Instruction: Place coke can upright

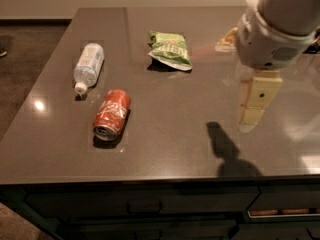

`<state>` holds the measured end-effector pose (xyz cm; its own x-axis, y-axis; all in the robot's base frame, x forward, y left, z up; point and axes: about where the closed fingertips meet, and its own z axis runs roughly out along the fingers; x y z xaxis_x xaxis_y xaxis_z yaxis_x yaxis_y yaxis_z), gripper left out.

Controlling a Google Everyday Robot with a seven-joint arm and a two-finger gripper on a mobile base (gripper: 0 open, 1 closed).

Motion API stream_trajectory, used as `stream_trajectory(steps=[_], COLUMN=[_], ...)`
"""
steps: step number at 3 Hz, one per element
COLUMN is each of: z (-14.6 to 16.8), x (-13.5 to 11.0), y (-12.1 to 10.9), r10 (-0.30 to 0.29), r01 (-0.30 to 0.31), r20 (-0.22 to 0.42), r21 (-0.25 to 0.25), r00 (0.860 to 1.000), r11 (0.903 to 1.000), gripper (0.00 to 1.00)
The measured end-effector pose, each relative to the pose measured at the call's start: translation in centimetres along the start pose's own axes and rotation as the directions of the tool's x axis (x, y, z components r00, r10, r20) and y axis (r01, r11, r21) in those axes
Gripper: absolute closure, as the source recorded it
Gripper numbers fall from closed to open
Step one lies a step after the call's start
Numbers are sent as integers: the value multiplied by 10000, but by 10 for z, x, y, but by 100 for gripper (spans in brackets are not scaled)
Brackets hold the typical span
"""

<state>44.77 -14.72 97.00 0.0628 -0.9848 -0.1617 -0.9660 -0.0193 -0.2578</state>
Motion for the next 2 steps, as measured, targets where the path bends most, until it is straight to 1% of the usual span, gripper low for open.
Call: stream_trajectory(steps=[1,2], z=[22,40], x=[-45,-94], y=[-7,-17], r10=[-1577,-2691], r01=[1595,2772], r20=[515,1276], r21=[-324,-506], r00=[9861,9546], r11=[9867,9595], gripper=[0,0])
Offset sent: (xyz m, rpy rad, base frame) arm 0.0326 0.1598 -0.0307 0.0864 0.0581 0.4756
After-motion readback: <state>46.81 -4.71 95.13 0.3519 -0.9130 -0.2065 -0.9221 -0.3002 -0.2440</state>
